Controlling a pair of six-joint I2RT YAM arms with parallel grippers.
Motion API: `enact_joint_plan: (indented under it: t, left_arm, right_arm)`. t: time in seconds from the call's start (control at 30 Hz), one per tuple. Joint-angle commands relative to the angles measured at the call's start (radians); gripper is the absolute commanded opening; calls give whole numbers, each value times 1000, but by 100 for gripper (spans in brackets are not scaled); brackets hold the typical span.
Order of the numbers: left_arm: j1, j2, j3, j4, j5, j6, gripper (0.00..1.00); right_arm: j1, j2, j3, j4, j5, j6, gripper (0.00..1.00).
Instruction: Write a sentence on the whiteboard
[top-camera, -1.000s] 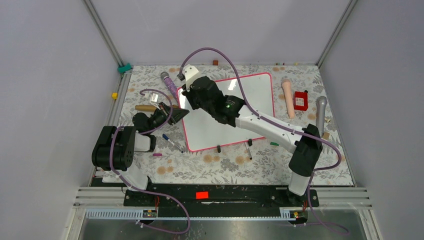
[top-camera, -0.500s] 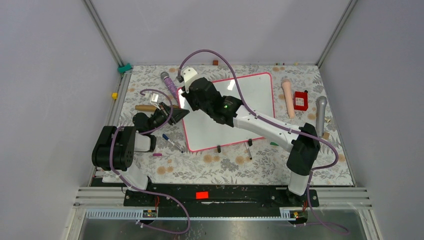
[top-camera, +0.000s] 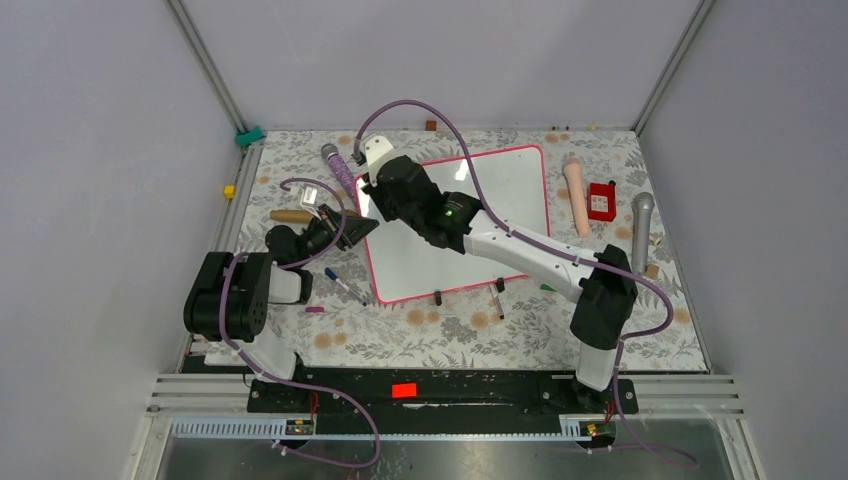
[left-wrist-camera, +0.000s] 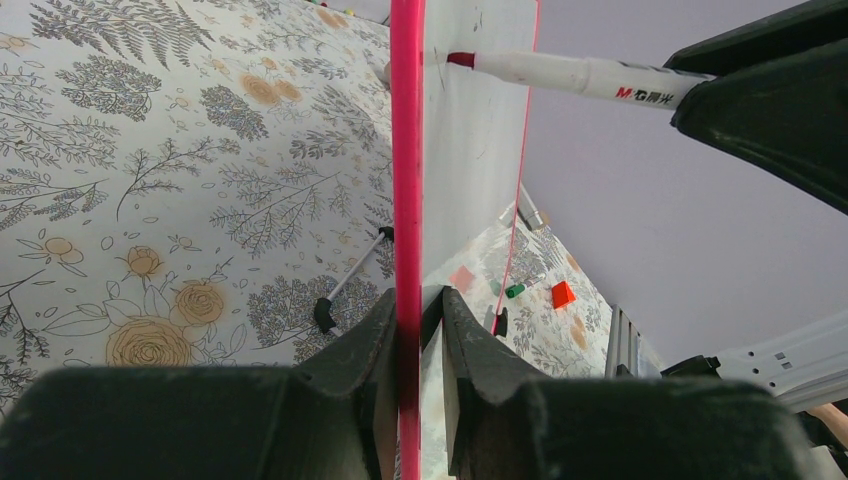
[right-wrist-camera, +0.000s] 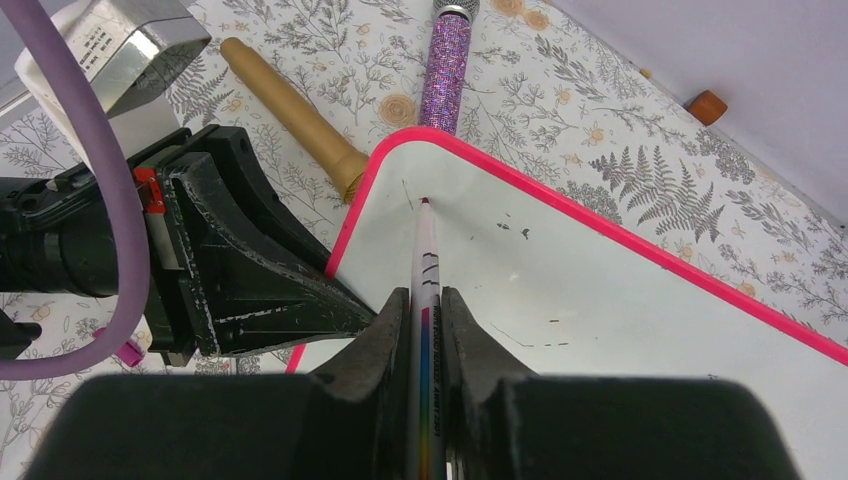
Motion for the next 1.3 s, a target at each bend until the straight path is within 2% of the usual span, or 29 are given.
enact_joint_plan:
  t: [0.0,0.87,1.27]
  left_arm:
    - [-20,-4,1,45,17,72,0]
    - [-20,-9,-1,46,17,72,0]
    - [-20,-5,2,46,18,72,0]
  right_arm:
    - [8,10,39,12,34,-16,0]
    - [7,-82,-123,-7,17,35,0]
    - [6,-25,-29,-27,88,-13,0]
